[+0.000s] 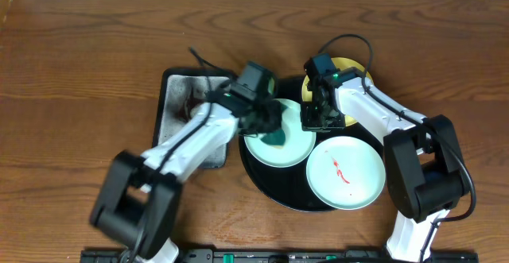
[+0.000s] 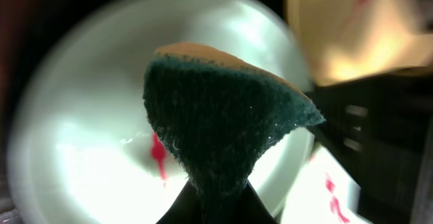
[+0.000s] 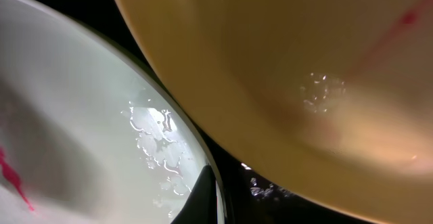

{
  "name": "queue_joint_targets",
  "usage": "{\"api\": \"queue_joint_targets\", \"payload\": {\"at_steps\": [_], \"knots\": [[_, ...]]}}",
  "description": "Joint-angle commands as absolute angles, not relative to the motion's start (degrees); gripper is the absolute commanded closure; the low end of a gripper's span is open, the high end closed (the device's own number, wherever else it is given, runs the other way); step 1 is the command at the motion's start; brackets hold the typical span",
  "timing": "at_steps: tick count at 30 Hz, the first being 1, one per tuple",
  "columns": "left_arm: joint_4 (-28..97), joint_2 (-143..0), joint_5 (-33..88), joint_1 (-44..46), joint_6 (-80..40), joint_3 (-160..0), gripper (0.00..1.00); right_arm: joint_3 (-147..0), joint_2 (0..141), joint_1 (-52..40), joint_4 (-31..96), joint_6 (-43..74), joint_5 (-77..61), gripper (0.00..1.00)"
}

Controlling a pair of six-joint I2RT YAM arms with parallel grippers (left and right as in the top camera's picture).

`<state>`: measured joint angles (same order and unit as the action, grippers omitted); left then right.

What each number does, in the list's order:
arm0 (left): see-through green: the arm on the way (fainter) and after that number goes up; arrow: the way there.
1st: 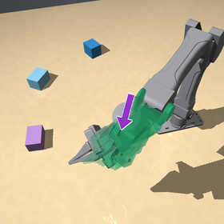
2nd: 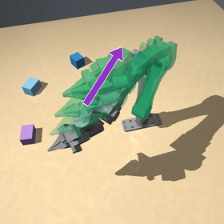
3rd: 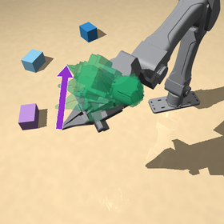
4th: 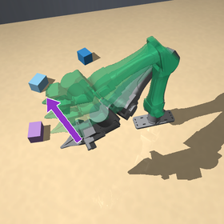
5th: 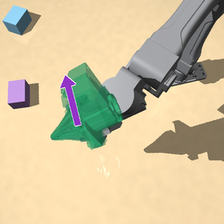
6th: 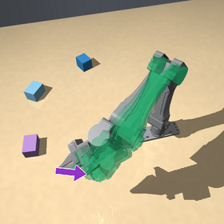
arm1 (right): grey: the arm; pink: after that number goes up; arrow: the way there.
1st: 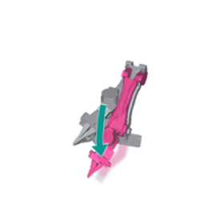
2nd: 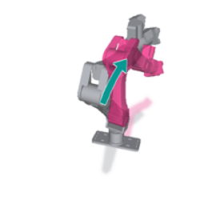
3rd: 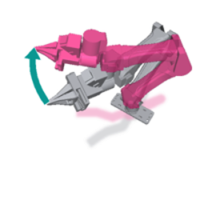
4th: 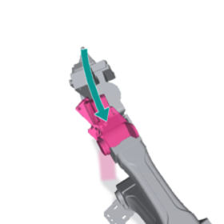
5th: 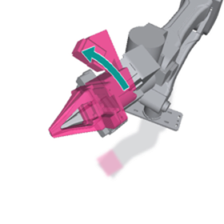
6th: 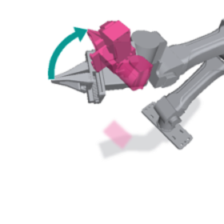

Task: Clean dirty plates on tray and stack at the side
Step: 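Scrub the upper pale green plate with the sponge in the left gripper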

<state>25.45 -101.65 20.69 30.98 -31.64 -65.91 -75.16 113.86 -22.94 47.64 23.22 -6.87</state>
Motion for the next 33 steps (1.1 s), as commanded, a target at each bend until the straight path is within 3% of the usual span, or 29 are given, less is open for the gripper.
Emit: {"api": "queue_joint_targets", "payload": {"at_steps": [1, 8, 15, 20, 23, 29, 33], "knots": [[24.01, -106.28, 20.99, 32.62, -36.56, -66.83, 0.92, -74.02, 116.16, -22.98, 47.86, 33.41, -6.31, 0.99], [24.34, -112.73, 16.12, 32.69, -33.21, -66.83, 0.93, -74.02, 116.16, -22.98, 49.1, 36.21, -6.28, 0.99], [37.23, -112.33, -12.64, 32.71, -29.74, -68.07, 0.92, -74.02, 116.16, -22.98, 50.74, 36.1, -5.08, 0.99], [40.88, -112.29, -17.85, 32.77, -23.97, -72.73, 0.93, -74.02, 116.16, -22.98, 51.05, 35.94, -4.36, 0.99], [39.16, -112.29, -14.83, 33.1, -24.01, -73.45, 0.92, -74.02, 116.16, -22.98, 51.24, 35.94, -4.32, 0.99], [30.7, -112.88, 11.84, 33.23, -26.24, -72.2, 0.93, -74.02, 116.16, -22.98, 51.42, 35.94, -4.34, 0.99], [26.02, -114.13, 22.37, 35.0, -32.56, -72.2, 0.93, -74.02, 116.16, -22.98, 51.46, 35.94, -4.34, 0.99]]}}
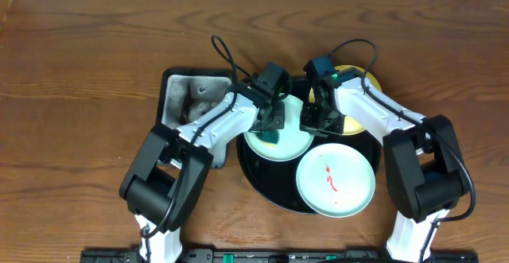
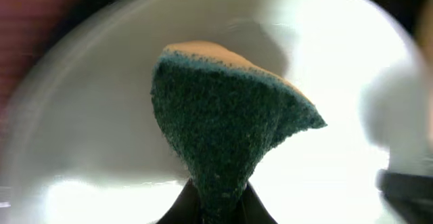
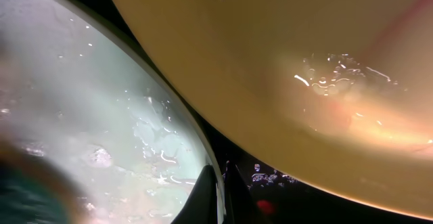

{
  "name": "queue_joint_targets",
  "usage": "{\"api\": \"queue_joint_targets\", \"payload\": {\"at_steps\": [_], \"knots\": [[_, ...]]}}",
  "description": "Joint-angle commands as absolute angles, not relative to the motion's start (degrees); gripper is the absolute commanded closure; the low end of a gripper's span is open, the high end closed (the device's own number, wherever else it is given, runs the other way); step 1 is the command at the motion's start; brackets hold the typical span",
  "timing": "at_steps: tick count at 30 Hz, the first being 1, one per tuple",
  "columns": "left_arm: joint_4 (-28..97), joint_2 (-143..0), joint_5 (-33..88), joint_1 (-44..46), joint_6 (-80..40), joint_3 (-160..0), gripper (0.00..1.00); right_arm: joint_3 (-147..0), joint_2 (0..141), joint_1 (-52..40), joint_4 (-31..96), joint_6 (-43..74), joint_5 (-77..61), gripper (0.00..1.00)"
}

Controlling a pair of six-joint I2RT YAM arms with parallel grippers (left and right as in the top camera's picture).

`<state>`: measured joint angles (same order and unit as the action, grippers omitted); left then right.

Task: Clean dirty plates on tray and stack at the side
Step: 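Scrub the upper pale green plate with the sponge in the left gripper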

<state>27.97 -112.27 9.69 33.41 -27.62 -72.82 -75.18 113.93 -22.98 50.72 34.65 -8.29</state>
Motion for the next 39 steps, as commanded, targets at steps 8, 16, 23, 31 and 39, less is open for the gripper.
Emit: {"api": "queue_joint_targets", "payload": {"at_steps": [8, 16, 23, 31, 39], "knots": [[22.63, -116.81, 24.84, 37.56, -37.82, -72.2, 0.93, -74.02, 116.16, -22.98, 51.57, 35.97, -4.34, 0.99], [28.18, -116.66, 15.59, 33.04, -32.97, -72.25, 0.93, -74.02, 116.16, -22.98, 51.66, 35.94, -4.34, 0.99], [40.34, -115.02, -11.4, 31.55, -30.61, -74.24, 0.93, -74.02, 116.16, -22.98, 51.66, 35.09, -4.34, 0.99], [43.31, -110.19, -18.57, 31.64, -26.55, -77.8, 0.93, -74.02, 116.16, -22.98, 51.68, 31.11, -4.34, 0.99], [44.05, -97.65, -4.45, 31.27, -25.06, -79.61, 0.93, -74.02, 116.16, -22.96, 48.42, 27.07, -4.32, 0.99]]}}
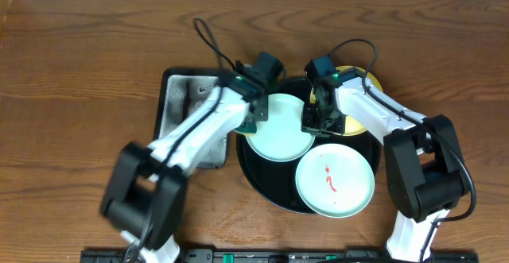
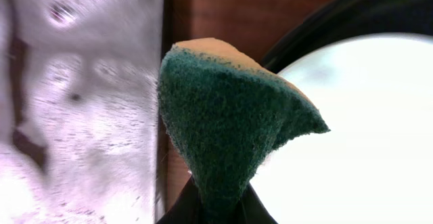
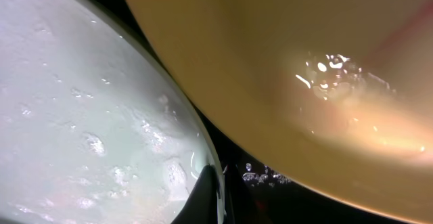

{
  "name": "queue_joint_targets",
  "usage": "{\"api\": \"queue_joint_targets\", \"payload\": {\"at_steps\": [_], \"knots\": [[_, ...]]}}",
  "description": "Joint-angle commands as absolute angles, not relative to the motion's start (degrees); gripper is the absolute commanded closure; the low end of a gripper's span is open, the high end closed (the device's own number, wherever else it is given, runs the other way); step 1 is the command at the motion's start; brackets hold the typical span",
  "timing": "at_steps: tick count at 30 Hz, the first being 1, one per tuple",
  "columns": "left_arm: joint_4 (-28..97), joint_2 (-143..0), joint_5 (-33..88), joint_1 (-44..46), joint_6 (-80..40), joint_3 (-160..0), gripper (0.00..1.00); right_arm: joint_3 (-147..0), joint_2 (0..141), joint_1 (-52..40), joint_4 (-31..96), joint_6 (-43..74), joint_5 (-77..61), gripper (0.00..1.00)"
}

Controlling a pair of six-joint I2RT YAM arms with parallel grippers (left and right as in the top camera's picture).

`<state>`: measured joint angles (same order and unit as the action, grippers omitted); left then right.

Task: Clean dirty plates on tray and stack at the side
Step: 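Scrub the upper pale green plate with the sponge in the left gripper, then return the sponge to the soapy tray with the left gripper, then grasp the scrubbed pale green plate rim with the right gripper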

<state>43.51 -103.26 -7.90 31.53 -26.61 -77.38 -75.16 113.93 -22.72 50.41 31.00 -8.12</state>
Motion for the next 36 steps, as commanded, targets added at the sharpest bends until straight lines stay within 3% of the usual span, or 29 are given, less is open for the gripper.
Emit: {"api": "queue_joint_targets", "payload": {"at_steps": [1, 9, 16, 19, 20, 23, 30, 36], "knots": [[44.62, -96.2, -3.99, 30.98, -25.06, -79.61, 0.92, -74.02, 116.16, -22.96, 47.62, 25.5, -4.32, 0.99], [53.15, -90.35, -4.01, 21.69, -20.43, -78.67, 0.92, -74.15, 110.39, -23.35, 48.99, 23.27, -1.43, 0.99], [51.4, -90.56, 1.74, 10.7, -17.34, -71.16, 0.91, -74.15, 98.43, -27.16, 50.5, 19.0, 8.1, 0.99], [50.06, -90.56, 4.1, 7.73, -17.32, -68.73, 0.83, -74.15, 95.92, -28.64, 51.13, 18.98, 10.0, 0.99], [49.82, -90.56, 4.1, 7.03, -17.04, -68.14, 0.76, -74.15, 95.39, -28.97, 51.48, 18.94, 10.57, 0.99], [49.84, -90.56, 4.1, 6.15, -16.27, -67.7, 0.7, -74.17, 94.21, -29.78, 52.16, 18.65, 15.07, 0.99], [50.06, -90.56, 4.12, 6.17, -16.32, -67.7, 0.41, -74.26, 88.18, -35.27, 53.87, 16.86, 29.76, 0.99], [50.09, -90.56, 4.12, 6.17, -16.32, -67.7, 0.3, -74.24, 85.17, -44.66, 55.11, 16.86, 44.58, 0.99]]}}
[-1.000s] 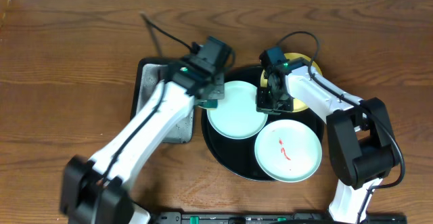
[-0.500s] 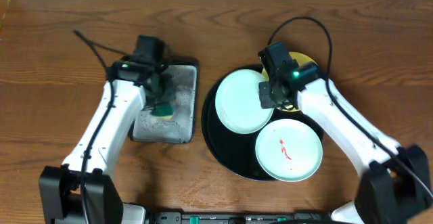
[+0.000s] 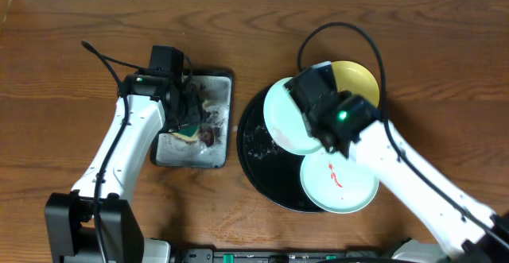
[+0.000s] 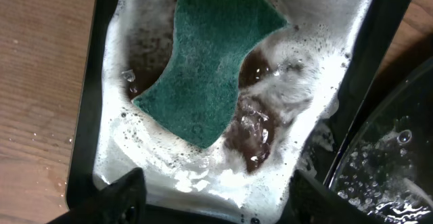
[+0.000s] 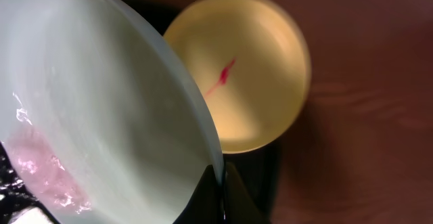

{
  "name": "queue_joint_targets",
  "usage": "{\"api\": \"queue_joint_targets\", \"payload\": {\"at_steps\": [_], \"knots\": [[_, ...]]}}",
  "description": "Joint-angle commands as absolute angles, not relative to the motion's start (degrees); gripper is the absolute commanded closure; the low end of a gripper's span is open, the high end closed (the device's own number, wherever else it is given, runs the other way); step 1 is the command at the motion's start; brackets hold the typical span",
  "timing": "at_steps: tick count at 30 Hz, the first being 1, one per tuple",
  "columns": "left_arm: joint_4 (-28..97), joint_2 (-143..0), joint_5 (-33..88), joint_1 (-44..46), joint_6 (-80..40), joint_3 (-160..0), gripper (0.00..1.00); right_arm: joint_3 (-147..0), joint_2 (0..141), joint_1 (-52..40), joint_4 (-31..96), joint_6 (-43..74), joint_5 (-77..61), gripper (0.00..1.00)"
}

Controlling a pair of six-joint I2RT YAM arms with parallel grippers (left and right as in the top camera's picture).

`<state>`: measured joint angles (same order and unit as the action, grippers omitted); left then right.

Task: Clean dirty plates on tray and stack at the side
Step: 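Grasp the scrubbed pale green plate rim with the right gripper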

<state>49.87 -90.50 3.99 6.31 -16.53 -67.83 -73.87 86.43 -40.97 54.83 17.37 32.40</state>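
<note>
My right gripper (image 5: 220,183) is shut on the rim of a pale green plate (image 5: 101,116), held tilted above the round black tray (image 3: 258,164). Pinkish water shows on that plate's low side. A second pale green plate (image 3: 338,179) with a red smear lies on the tray's near right. A yellow plate (image 5: 237,75) with a red smear sits at the tray's far right. The green sponge (image 4: 210,68) lies in the foam of the rectangular black soap basin (image 3: 224,104). My left gripper (image 4: 220,204) stands open just above it, its fingers (image 4: 125,193) wide apart.
Foamy, brownish water fills the basin (image 4: 95,102) on the left of the wooden table (image 3: 64,56). The round tray's wet rim (image 4: 379,156) lies close to the basin's right wall. Cables loop over both arms.
My left gripper has let go of the sponge, which now lies in the soap basin, and stands open. My right arm has raised the wiped green plate off the tray and tilted it.
My left gripper held the sponge on the green plate, which bore a red smear, while my right gripper pinched its rim. Then the plate showed white foam, then the sponge was off its left edge. Now the sponge lies in the basin and the plate is lifted.
</note>
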Motion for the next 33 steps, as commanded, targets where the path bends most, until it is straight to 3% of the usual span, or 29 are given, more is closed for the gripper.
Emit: {"api": "queue_joint_targets", "payload": {"at_steps": [1, 8, 20, 33], "knots": [[50.09, -90.56, 4.12, 6.17, -16.32, -67.7, 0.28, -74.24, 85.17, -46.11, 55.2, 16.82, 46.7, 0.99], [50.06, -90.56, 4.08, 6.17, -16.32, -67.7, 0.18, -74.24, 85.19, -54.81, 55.35, 14.35, 55.09, 0.99], [50.06, -90.56, 4.08, 6.17, -16.32, -67.7, 0.17, -74.24, 85.17, -62.74, 55.94, 12.75, 67.37, 0.99], [50.06, -90.56, 4.08, 6.17, -16.32, -67.7, 0.16, -74.24, 85.17, -64.07, 55.94, 11.07, 67.68, 0.99]]}}
